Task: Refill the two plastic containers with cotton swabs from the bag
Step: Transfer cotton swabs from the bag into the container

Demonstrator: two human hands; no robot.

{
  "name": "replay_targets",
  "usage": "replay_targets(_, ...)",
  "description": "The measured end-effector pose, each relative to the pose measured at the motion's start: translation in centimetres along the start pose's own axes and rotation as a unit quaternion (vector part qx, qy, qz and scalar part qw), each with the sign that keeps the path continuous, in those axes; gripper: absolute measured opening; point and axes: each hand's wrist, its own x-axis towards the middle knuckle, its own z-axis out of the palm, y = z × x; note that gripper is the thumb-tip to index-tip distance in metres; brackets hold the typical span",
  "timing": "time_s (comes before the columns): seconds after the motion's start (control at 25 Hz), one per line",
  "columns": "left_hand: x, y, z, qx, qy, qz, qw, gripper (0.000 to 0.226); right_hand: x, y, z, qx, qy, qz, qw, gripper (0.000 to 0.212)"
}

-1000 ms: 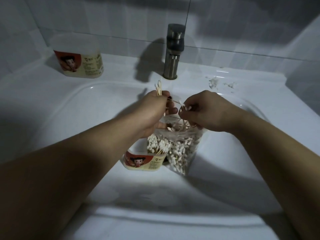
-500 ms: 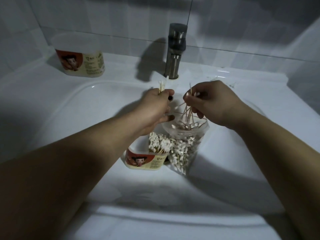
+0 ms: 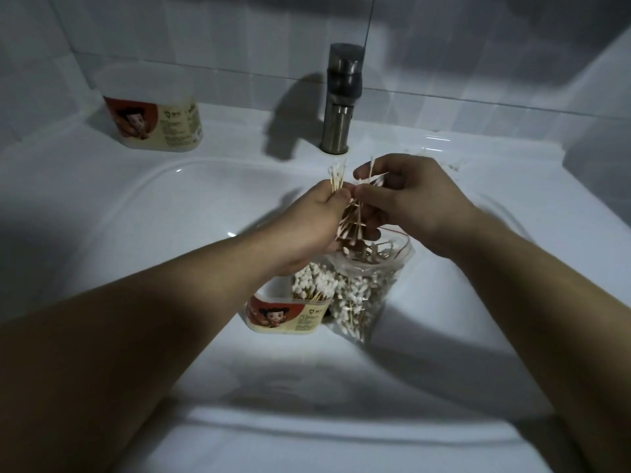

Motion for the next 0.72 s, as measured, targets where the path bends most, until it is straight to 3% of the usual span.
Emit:
replay_targets(0.12, -0.29, 0.07, 0.41, -0.027, -0.030, 0.000, 0.999, 0.027, 0.10, 0.17, 0.01, -0.012, 0.024, 0.006, 1.000, 0.025)
replay_targets(0.32, 0.21, 0.15, 0.59, -0.033, -0.017, -0.003, 0.999, 0.022, 0.32, 0.48, -0.45, -0.095, 0.061, 0.018, 0.993, 0.029)
replay_targets(0.48, 0.29, 0.24, 0.04, 0.017, -0.031, -0.008, 0.999, 0.022, 0.17, 0.36, -0.27, -0.124, 0.048, -0.015, 0.991, 0.058)
replay_targets(0.72, -0.45, 0.00, -0.23, 0.095, -0.079, 0.016, 0.992, 0.021, -0.20, 0.08, -0.24, -0.134, -0.013, -0.016, 0.991, 0.029)
